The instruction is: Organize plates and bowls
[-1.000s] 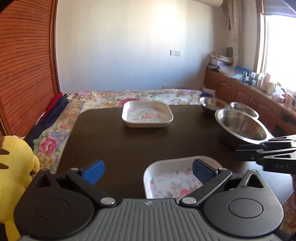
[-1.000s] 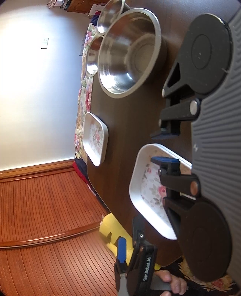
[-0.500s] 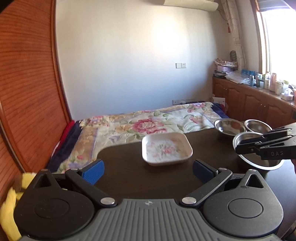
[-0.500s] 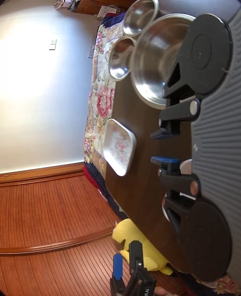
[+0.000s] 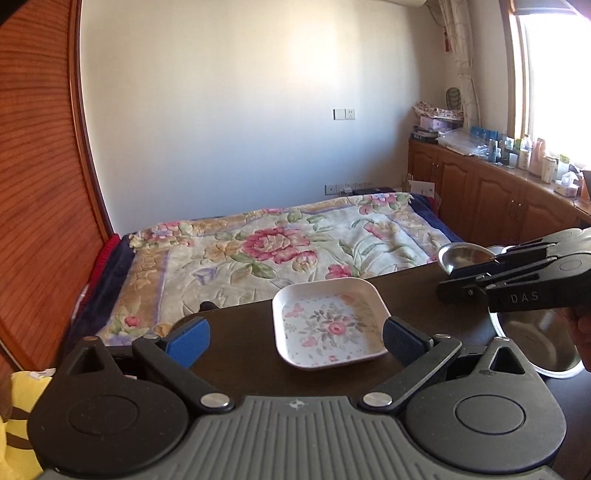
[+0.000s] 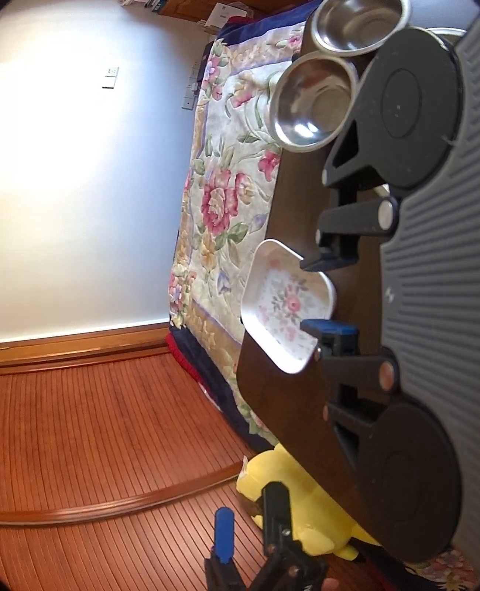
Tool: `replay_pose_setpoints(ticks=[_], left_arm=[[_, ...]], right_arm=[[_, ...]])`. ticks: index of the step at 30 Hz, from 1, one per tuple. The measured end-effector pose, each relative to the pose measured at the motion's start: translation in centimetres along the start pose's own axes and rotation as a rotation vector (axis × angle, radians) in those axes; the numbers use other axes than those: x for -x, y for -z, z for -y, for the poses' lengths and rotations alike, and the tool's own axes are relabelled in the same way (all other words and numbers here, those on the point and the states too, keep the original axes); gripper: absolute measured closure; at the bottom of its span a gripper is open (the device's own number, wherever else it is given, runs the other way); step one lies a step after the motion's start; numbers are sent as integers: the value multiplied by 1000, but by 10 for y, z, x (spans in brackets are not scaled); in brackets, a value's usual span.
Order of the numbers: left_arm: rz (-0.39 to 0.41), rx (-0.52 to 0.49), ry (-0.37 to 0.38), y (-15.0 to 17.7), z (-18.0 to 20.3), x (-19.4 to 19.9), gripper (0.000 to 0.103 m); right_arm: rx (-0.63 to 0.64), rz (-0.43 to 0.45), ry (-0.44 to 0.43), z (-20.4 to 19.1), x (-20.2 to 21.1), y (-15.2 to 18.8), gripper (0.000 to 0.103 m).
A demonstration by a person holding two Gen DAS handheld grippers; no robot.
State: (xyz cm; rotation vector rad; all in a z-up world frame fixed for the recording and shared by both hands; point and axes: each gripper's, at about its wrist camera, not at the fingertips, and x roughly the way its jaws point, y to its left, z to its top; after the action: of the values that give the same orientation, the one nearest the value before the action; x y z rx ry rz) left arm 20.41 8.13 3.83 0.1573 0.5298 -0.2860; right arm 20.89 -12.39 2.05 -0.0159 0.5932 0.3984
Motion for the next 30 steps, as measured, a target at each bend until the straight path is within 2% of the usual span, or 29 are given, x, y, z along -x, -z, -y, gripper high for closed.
replay_pose_setpoints(ticks=[4,8,18,22,30], left_arm=[[-33,17,25,-1,-8,-33,13],[-52,13,28,0,-11,-62,15],[-129,-2,56,9,-17,-124,41],[-150,45,67,14,-24,-138,54],[-167,63,65,21,-24,-149,70]], right_arm=[[-18,-32,7,6,-24,-12,73],[-31,-68,17,13,-47,-19,73],[-55,-173,26,25,-97,-18,72],[-57,-220,28,30,-113,-19,72],[-31,-287,28,30,-131,-22,69]])
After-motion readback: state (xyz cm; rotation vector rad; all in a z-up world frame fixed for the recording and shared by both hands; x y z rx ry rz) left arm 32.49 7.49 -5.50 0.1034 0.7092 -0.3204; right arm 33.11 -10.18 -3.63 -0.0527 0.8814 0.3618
